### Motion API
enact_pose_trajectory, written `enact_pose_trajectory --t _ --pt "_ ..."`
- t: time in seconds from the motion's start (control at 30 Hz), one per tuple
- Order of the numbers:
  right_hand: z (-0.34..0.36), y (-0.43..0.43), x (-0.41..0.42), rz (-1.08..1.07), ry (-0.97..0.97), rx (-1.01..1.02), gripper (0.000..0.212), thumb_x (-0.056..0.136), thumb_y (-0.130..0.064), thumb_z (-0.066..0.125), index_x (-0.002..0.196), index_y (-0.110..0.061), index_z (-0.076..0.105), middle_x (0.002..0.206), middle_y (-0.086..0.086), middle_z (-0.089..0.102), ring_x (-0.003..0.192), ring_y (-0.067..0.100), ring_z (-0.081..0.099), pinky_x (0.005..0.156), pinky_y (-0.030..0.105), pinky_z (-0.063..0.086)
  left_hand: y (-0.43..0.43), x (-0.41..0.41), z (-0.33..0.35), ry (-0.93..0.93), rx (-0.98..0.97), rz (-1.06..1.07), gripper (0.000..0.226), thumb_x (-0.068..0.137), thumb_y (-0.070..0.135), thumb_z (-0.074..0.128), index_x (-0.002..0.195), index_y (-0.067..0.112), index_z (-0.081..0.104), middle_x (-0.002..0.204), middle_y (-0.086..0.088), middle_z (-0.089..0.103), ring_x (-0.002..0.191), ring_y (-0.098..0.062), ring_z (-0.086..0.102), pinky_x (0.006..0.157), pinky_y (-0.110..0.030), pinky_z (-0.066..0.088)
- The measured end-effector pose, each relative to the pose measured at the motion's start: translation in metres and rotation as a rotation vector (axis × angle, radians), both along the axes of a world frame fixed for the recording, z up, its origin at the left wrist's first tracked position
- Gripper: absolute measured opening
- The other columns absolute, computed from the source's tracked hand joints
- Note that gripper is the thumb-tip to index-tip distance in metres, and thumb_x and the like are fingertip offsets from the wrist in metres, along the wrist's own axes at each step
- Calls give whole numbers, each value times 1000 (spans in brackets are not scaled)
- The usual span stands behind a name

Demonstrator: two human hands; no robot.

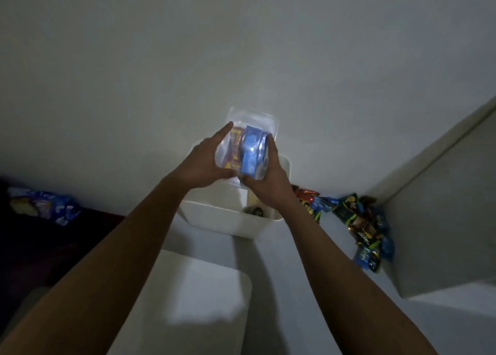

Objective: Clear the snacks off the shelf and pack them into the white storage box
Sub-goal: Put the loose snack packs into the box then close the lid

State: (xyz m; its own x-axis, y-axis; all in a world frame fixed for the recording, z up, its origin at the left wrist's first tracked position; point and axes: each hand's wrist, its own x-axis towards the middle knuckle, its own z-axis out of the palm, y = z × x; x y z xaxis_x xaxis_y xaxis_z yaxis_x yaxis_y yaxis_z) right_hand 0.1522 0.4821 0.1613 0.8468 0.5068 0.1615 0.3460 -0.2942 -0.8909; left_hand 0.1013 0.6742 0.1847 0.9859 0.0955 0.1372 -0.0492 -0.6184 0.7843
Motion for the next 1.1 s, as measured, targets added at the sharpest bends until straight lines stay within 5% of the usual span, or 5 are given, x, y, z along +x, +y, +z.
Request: enact_pose_trajectory --t 0.27,0.37,0.7,0.83,1.1 --pt "-101 47 41 183 331 -193 118 73 -3 84 152 -3 -4 145 11 39 125 9 45 97 14 38 48 43 -85 527 98 -49 131 62 30 89 155 21 -2 155 -10 34 137 -23 39 102 -16 26" --pt "-102 71 47 162 565 -234 74 98 -51 48 153 -8 22 153 17 39 122 28 54 90 28 47 49 56 -117 638 110 -53 124 74 15 84 154 17 -11 153 -15 37 133 -26 44 97 -16 30" --pt "-136 99 64 42 969 -156 51 106 -44 21 147 -14 30 129 10 53 115 15 60 96 21 44 62 73 -158 823 206 -42 130 74 29 83 151 20 -21 152 -23 33 135 -37 42 110 -39 33" --pt "-149 97 60 -19 1020 -73 95 93 8 57 150 -8 -19 143 13 41 132 31 47 95 17 41 62 72 -150 812 416 11 116 73 33 80 155 19 0 152 -25 20 137 -41 35 110 -44 37" --pt "-133 110 60 -104 877 -295 65 103 -43 34 155 -40 -5 148 8 43 116 37 58 78 44 53 54 70 -146 589 501 -77 73 65 37 81 130 15 54 125 -16 51 113 -37 55 95 -41 46"
